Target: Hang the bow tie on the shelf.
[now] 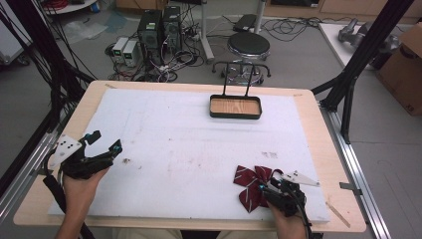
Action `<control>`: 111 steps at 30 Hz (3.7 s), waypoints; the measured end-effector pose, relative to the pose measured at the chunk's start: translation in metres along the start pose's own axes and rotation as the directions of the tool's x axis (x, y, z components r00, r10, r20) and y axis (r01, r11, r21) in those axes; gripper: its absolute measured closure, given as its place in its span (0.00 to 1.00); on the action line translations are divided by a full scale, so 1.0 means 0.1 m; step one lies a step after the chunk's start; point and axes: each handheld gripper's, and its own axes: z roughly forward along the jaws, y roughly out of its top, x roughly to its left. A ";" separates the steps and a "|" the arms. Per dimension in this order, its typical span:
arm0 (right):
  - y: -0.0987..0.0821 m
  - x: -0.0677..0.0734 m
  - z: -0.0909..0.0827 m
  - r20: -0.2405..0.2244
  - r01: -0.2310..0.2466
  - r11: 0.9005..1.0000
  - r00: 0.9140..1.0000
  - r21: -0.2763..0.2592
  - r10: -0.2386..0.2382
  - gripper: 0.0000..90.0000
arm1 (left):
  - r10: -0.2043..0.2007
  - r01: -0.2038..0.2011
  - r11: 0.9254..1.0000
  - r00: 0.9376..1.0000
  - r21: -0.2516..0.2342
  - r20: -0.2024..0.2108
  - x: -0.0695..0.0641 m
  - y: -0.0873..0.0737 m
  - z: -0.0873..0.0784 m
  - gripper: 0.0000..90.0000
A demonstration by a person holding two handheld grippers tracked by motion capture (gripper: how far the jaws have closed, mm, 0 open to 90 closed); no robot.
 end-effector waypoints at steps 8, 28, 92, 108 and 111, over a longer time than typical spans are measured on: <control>0.01 -0.02 0.03 0.001 0.006 1.000 1.000 0.023 -0.006 0.73 | 0.003 -0.003 1.000 1.000 0.004 0.004 -0.02 -0.01 0.01 0.23; 0.50 -0.23 -0.06 -0.058 -0.044 0.979 0.998 -0.201 0.033 0.82 | 0.011 -0.011 1.000 1.000 0.009 -0.002 -0.02 -0.01 0.00 0.23; 2.61 -0.73 0.88 -0.112 -0.130 0.839 0.990 -0.528 0.084 0.82 | 0.024 -0.026 0.999 0.998 0.040 0.062 -0.09 -0.08 0.11 0.23; 2.56 -0.80 1.16 -0.181 -0.090 0.915 0.983 -0.393 0.019 0.82 | 0.028 -0.032 0.998 0.996 0.050 0.079 -0.13 -0.10 0.14 0.23; 2.55 -0.82 1.16 -0.167 -0.075 0.923 0.986 -0.377 0.012 0.82 | 0.031 -0.035 0.998 0.996 0.053 0.081 -0.14 -0.11 0.14 0.23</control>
